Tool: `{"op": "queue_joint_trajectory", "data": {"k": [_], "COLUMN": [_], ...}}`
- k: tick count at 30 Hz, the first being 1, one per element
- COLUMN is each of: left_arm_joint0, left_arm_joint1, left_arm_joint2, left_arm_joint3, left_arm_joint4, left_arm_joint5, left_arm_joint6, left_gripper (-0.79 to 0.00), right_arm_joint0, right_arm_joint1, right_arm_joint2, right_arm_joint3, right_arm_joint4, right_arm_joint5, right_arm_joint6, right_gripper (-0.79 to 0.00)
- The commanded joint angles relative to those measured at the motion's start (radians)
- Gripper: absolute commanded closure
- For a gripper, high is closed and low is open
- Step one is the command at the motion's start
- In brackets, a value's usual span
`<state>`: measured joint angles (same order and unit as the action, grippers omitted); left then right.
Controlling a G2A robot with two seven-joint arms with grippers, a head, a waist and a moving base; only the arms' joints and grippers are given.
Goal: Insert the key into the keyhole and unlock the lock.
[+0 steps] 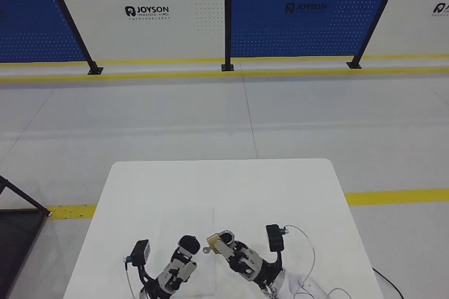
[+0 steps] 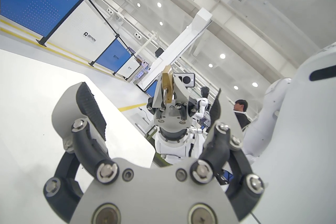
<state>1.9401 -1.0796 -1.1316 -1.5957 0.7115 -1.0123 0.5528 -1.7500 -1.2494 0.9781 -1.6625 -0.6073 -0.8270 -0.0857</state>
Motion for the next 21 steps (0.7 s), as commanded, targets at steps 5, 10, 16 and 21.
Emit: {"op": "queue_joint_trajectory", "data": {"k": [5,10,16,21], "left_arm_joint0": [-0.004,-0.011,-0.015,-0.016], "left_arm_joint1": [0.0,0.009,0.046,0.074], "left_arm_joint2": [0.004,0.0,0.012,0.002], "left_arm_joint3": [-0.005,-0.02,-0.054,-0.073], "left_arm_joint4": [0.006,-0.057,-0.245,-0.343], "left_arm_joint5": [0.006,0.0,0.0,0.0], "left_arm_joint6": [-0.018,-0.093,-0.265,-0.361], "left_gripper": [-0.785,-0.785,-0.449,-0.299], "right_arm_joint0": [0.003,0.023,0.033,0.034], "right_arm_joint1": [-0.001,-0.003,0.002,0.005], "right_arm_joint2": [-0.006,-0.015,-0.006,-0.004], "right_arm_joint3": [0.0,0.01,0.025,0.025], "right_arm_joint4": [0.014,0.059,0.09,0.109], "right_arm_joint5": [0.011,0.019,0.015,0.015], "right_arm_joint6": [0.003,0.008,0.026,0.043], "right_gripper": [0.0,0.0,0.0,0.0]}}
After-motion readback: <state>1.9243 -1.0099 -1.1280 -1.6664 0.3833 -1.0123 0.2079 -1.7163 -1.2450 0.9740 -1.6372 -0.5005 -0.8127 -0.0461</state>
